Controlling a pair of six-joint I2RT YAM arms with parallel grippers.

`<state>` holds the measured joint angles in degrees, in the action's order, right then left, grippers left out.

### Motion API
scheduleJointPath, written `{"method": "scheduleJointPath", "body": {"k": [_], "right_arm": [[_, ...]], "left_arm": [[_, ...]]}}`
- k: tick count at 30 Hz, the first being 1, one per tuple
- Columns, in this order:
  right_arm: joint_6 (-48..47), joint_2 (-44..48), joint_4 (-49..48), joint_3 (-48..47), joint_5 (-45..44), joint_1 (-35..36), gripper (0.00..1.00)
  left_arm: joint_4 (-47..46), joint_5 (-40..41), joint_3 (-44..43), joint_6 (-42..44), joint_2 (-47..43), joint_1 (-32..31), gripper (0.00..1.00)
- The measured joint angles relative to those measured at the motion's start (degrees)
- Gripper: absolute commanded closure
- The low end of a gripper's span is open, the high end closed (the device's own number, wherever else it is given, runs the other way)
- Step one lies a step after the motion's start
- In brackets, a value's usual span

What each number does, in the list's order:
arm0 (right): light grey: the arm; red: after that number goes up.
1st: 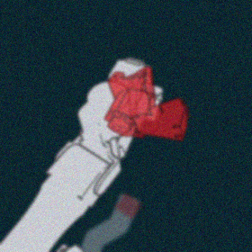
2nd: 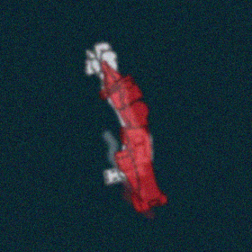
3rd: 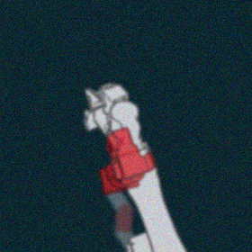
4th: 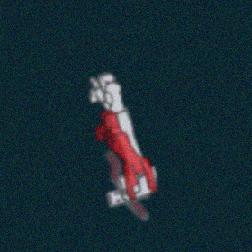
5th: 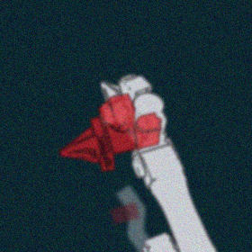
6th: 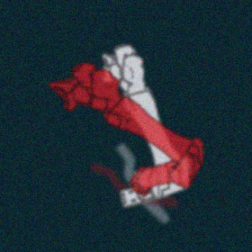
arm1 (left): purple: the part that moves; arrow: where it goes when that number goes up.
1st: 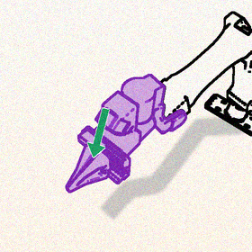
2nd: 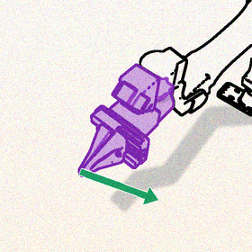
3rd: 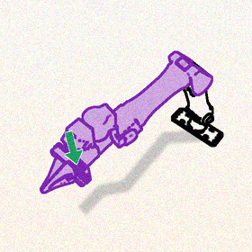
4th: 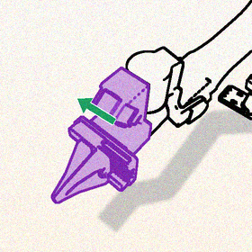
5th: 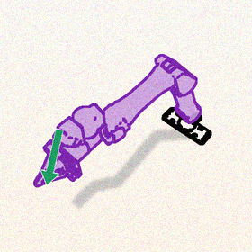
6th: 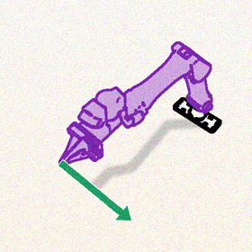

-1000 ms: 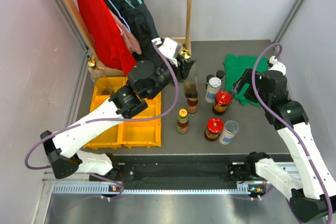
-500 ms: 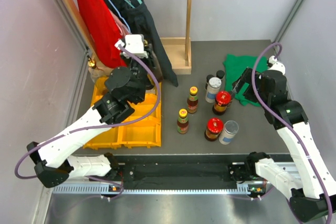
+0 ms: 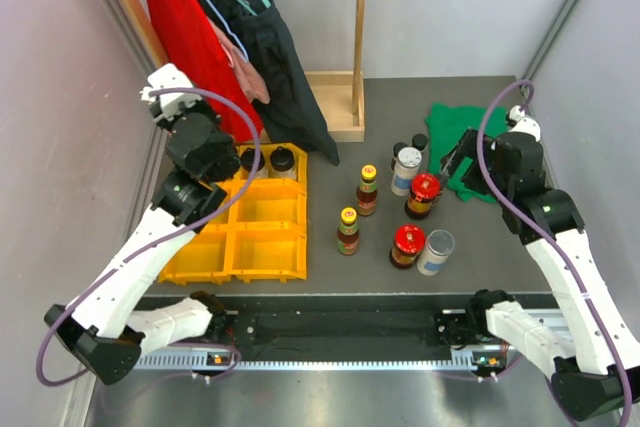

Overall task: Organize the condiment bottles
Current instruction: Place the bottle in the storage box.

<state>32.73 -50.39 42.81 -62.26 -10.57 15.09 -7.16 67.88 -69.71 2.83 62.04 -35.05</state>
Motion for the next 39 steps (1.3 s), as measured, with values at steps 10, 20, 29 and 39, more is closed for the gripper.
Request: {"method": "scheduleJointPath", "body": {"k": [10,20,29,39], "right_arm": [[0.33,-0.85,-0.2,0.02,0.42,0.0,0.08],[0.31,-1.88,-0.59,0.02,0.39,0.0,0.08],[0.26,-2.67,-1.27,0.02,0.35,0.0,0.08],[0.28,-2.93,-1.36,0.02,0.35,0.0,0.08]], "left_arm": [[5.99,-1.18,0.76,-11.69,1.7,10.45,1.0],[8.68,-5.7,2.78,-20.17,9.22,17.25,1.0],[6.99,-6.27,3.96,-21.53,12.2,19.41,1.0],[3.65,-4.09,6.16,-21.59,14.12,19.69,1.0]]}}
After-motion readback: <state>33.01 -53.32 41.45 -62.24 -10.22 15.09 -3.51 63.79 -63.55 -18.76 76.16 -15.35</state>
